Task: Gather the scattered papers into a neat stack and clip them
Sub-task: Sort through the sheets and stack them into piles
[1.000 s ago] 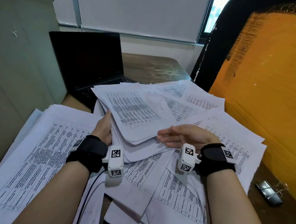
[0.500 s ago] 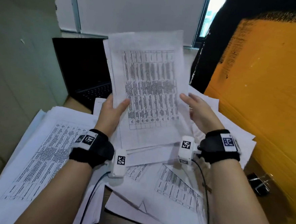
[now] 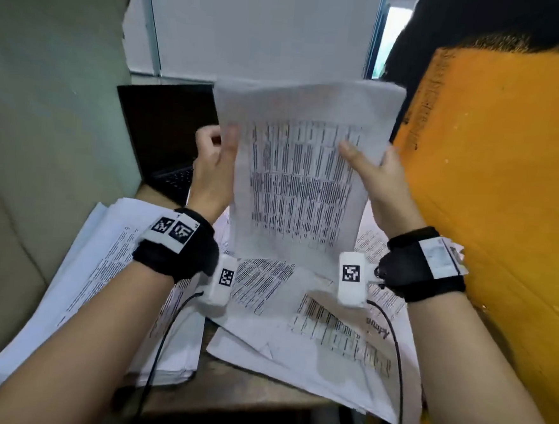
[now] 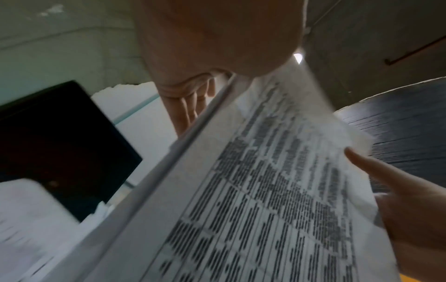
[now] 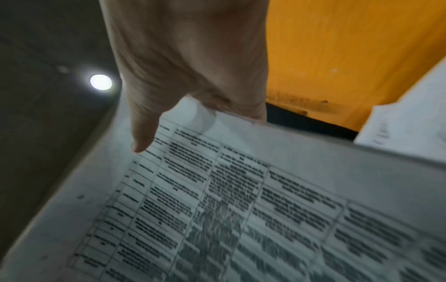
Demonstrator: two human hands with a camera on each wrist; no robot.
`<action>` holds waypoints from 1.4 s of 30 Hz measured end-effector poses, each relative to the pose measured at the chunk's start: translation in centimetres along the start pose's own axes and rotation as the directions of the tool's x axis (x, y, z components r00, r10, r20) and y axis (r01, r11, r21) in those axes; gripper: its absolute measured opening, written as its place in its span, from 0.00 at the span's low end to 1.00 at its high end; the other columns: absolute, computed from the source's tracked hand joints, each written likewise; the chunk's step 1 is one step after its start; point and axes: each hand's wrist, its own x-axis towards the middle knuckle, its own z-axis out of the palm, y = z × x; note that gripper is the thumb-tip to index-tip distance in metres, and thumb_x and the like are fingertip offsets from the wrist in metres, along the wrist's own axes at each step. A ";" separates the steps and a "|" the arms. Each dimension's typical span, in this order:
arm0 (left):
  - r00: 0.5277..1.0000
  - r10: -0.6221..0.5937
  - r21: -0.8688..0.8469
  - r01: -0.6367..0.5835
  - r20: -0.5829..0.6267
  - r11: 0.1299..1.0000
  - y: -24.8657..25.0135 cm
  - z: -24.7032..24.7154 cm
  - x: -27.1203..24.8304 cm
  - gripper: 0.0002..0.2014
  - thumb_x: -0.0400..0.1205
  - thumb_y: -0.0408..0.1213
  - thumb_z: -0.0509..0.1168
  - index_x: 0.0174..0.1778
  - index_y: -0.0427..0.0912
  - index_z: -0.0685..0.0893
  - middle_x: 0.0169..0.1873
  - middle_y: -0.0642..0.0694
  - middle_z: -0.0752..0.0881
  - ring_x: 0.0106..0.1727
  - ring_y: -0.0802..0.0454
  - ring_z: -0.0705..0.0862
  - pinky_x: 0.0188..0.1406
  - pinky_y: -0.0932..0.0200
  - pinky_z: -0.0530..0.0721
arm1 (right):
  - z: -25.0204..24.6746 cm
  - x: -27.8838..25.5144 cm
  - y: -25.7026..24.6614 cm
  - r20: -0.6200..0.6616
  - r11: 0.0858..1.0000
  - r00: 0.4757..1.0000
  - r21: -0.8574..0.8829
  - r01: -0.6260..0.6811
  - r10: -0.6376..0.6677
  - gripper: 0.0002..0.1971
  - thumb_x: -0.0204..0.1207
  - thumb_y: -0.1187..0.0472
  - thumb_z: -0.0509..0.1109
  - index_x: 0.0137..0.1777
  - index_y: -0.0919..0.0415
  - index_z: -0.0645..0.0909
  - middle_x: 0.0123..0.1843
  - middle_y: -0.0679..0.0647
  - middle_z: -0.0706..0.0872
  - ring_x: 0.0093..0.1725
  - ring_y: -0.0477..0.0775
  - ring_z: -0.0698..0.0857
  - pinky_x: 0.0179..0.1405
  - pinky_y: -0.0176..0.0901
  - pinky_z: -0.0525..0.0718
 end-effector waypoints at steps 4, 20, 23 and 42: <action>0.999 -0.033 -0.092 0.034 0.010 0.995 -0.7 1.3 -1.2 0.23 0.88 0.48 0.52 0.75 0.36 0.65 0.61 0.46 0.79 0.58 0.60 0.79 0.54 0.73 0.69 | 0.9 -1.4 0.8 0.079 0.996 0.994 0.029 -0.084 0.081 0.23 0.77 0.55 0.74 0.71 0.56 0.78 0.63 0.46 0.87 0.63 0.41 0.85 0.61 0.36 0.79; 0.989 0.144 -0.012 -0.144 -0.021 0.989 -1.6 1.1 -1.8 0.22 0.84 0.43 0.50 0.67 0.29 0.69 0.48 0.47 0.80 0.44 0.65 0.79 0.54 0.64 0.77 | -0.5 -0.8 -0.5 0.003 0.998 0.999 0.016 -0.055 0.055 0.19 0.74 0.56 0.78 0.64 0.57 0.81 0.61 0.54 0.89 0.62 0.52 0.87 0.69 0.57 0.81; 0.998 0.070 -0.041 -0.070 0.001 0.997 -0.9 2.4 -2.5 0.11 0.87 0.31 0.50 0.63 0.34 0.71 0.40 0.57 0.78 0.37 0.77 0.79 0.39 0.85 0.73 | 1.1 -1.0 -1.4 -0.033 0.999 0.998 -0.004 -0.050 0.050 0.14 0.75 0.54 0.76 0.59 0.54 0.82 0.56 0.52 0.90 0.56 0.49 0.89 0.61 0.49 0.85; 0.963 -0.270 -0.093 0.270 0.015 0.958 -2.3 -0.8 -0.9 0.13 0.80 0.48 0.66 0.50 0.42 0.86 0.45 0.47 0.86 0.46 0.53 0.83 0.48 0.56 0.83 | 3.4 -3.9 2.8 0.075 0.974 0.972 -0.043 -0.221 0.224 0.20 0.73 0.65 0.78 0.65 0.65 0.81 0.59 0.57 0.89 0.57 0.51 0.89 0.57 0.39 0.86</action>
